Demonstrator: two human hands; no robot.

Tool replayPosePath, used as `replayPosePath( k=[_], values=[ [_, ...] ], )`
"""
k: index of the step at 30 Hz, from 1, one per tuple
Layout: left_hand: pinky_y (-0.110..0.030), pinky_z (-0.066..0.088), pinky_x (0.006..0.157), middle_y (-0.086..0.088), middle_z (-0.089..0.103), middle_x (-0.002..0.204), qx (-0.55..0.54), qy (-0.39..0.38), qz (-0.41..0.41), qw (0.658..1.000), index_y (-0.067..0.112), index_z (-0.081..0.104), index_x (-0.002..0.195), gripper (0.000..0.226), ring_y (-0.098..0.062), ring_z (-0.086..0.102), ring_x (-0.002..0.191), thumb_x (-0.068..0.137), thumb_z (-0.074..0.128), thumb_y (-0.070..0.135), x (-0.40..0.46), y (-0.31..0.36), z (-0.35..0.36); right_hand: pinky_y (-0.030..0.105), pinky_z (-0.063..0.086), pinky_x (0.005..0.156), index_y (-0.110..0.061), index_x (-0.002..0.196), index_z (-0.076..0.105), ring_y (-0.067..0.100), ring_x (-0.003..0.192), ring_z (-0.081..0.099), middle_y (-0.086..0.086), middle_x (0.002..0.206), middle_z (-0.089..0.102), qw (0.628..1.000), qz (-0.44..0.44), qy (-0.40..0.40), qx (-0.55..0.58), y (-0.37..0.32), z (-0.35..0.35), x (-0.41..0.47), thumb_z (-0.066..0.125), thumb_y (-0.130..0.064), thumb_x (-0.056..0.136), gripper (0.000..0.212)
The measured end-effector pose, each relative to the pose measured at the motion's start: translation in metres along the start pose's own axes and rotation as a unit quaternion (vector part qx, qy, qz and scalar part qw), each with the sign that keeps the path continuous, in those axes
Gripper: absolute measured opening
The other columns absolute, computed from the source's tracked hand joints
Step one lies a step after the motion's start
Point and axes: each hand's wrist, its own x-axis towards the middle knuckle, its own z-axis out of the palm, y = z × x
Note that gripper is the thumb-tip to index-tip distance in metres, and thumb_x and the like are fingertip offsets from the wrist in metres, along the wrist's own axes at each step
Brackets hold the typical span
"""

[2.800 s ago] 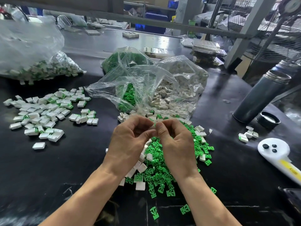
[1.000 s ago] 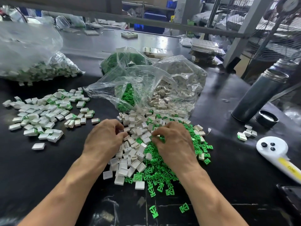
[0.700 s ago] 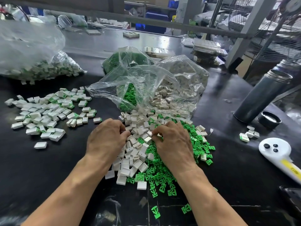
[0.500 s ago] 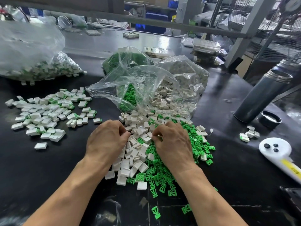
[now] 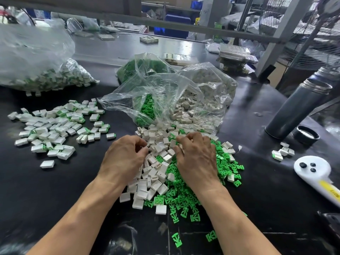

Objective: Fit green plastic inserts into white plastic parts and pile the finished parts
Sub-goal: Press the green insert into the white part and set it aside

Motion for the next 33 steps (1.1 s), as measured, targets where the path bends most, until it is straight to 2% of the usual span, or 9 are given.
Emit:
replayPosePath(
  k=[3, 10, 14, 18, 23, 26, 28, 31, 33],
  values=[
    [-0.035, 0.058, 0.089, 0.012, 0.071, 0.097, -0.008, 0.0, 0.009, 1.0, 0.03, 0.074, 0.107, 0.015, -0.009, 0.067, 0.09, 0.094, 0.071, 0.037, 0.0, 0.0, 0.002, 0.033, 0.034, 0.101, -0.032, 0.126, 0.065, 0.018, 0.123, 0.047, -0.002, 0.133, 0.053, 1.0, 0.0, -0.014, 0.002, 0.001, 0.002, 0.001, 0.057, -0.047, 0.101, 0.03],
    [-0.028, 0.056, 0.076, 0.018, 0.068, 0.082, -0.043, 0.003, 0.016, 0.999, 0.034, 0.07, 0.093, 0.003, 0.004, 0.062, 0.076, 0.094, 0.072, 0.033, -0.002, -0.002, 0.003, 0.026, 0.028, 0.091, -0.028, 0.104, 0.07, 0.016, 0.115, 0.051, -0.007, 0.116, 0.061, 0.999, 0.004, 0.012, 0.034, 0.0, 0.0, 0.0, 0.069, -0.035, 0.096, 0.01],
    [-0.023, 0.055, 0.072, 0.018, 0.069, 0.081, -0.072, -0.005, 0.013, 0.997, 0.035, 0.067, 0.089, 0.008, 0.004, 0.064, 0.074, 0.093, 0.074, 0.032, -0.002, -0.001, 0.002, 0.026, 0.025, 0.091, -0.028, 0.11, 0.071, 0.017, 0.118, 0.051, -0.006, 0.12, 0.063, 0.999, 0.002, 0.015, 0.036, -0.001, -0.001, -0.001, 0.069, -0.037, 0.095, 0.017],
    [-0.006, 0.042, 0.059, 0.018, 0.069, 0.08, -0.081, -0.017, 0.017, 0.996, 0.036, 0.067, 0.09, 0.008, 0.013, 0.062, 0.073, 0.093, 0.073, 0.033, -0.003, -0.001, 0.003, 0.028, 0.027, 0.093, -0.027, 0.116, 0.071, 0.017, 0.121, 0.048, -0.005, 0.125, 0.062, 0.999, -0.009, 0.001, 0.034, -0.004, -0.002, -0.002, 0.067, -0.041, 0.096, 0.024],
    [-0.011, 0.044, 0.06, 0.017, 0.069, 0.079, -0.092, -0.018, 0.024, 0.995, 0.037, 0.066, 0.089, 0.009, 0.016, 0.06, 0.074, 0.093, 0.073, 0.034, -0.005, 0.001, 0.001, 0.025, 0.024, 0.094, -0.03, 0.113, 0.072, 0.01, 0.113, 0.045, -0.009, 0.118, 0.062, 0.999, -0.017, 0.008, 0.052, 0.001, -0.019, -0.002, 0.069, -0.039, 0.096, 0.019],
    [-0.009, 0.046, 0.056, 0.015, 0.069, 0.078, -0.105, -0.013, 0.034, 0.994, 0.035, 0.065, 0.087, 0.01, 0.012, 0.061, 0.075, 0.094, 0.072, 0.034, -0.007, 0.004, 0.001, 0.028, 0.029, 0.095, -0.038, 0.1, 0.074, 0.005, 0.106, 0.043, -0.02, 0.102, 0.059, 0.995, -0.015, -0.05, 0.079, 0.015, -0.039, -0.005, 0.073, -0.048, 0.091, 0.013],
    [-0.007, 0.048, 0.06, 0.014, 0.069, 0.077, -0.118, -0.008, 0.043, 0.992, 0.035, 0.065, 0.087, 0.01, 0.01, 0.062, 0.075, 0.095, 0.071, 0.034, -0.009, 0.005, 0.0, 0.03, 0.031, 0.097, -0.042, 0.097, 0.074, 0.004, 0.107, 0.043, -0.026, 0.099, 0.055, 0.988, -0.01, -0.116, 0.103, 0.024, -0.051, -0.009, 0.075, -0.054, 0.085, 0.017],
    [-0.014, 0.052, 0.064, 0.013, 0.071, 0.08, -0.146, -0.01, 0.051, 0.988, 0.035, 0.064, 0.091, 0.008, 0.004, 0.065, 0.074, 0.095, 0.07, 0.034, -0.012, 0.007, 0.0, 0.029, 0.026, 0.095, -0.048, 0.113, 0.07, 0.005, 0.11, 0.037, -0.028, 0.106, 0.051, 0.978, -0.031, -0.193, 0.074, 0.026, -0.059, -0.013, 0.076, -0.058, 0.081, 0.034],
    [-0.021, 0.055, 0.068, 0.012, 0.072, 0.081, -0.165, -0.013, 0.053, 0.985, 0.035, 0.065, 0.093, 0.007, 0.002, 0.066, 0.073, 0.095, 0.071, 0.033, -0.013, 0.009, 0.0, 0.029, 0.025, 0.096, -0.047, 0.119, 0.068, 0.005, 0.111, 0.035, -0.026, 0.109, 0.048, 0.975, -0.047, -0.21, 0.055, 0.024, -0.059, -0.013, 0.075, -0.058, 0.082, 0.04]
  ],
)
